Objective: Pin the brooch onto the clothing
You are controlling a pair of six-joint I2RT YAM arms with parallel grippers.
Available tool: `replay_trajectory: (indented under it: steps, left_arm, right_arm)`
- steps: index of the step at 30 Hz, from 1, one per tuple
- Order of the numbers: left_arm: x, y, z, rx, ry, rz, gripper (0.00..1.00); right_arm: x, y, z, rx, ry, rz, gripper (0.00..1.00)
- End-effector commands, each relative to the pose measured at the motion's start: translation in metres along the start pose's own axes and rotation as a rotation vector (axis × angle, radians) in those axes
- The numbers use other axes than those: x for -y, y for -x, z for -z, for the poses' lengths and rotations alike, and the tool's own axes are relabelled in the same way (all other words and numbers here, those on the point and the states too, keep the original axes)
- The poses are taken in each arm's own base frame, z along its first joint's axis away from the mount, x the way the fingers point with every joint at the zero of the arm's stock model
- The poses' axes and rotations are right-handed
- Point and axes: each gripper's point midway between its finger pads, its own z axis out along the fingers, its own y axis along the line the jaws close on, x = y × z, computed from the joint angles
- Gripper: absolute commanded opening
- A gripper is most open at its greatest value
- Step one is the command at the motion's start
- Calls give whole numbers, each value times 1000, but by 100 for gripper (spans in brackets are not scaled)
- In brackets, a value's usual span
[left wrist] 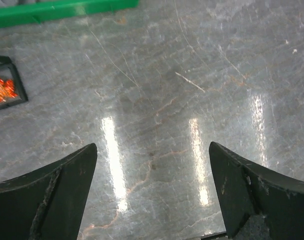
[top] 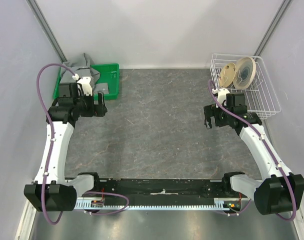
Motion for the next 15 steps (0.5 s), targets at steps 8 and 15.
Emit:
replay_trajectory:
  steps: [8,15]
  left_arm:
    - [-51,114,-1,152,140,-110,100]
    - [-126,170,-58,149,206,-97,100]
  right_arm:
    - [-6,11,-7,38,43,2,98]
    - [-9,14,-8,23,80,59,98]
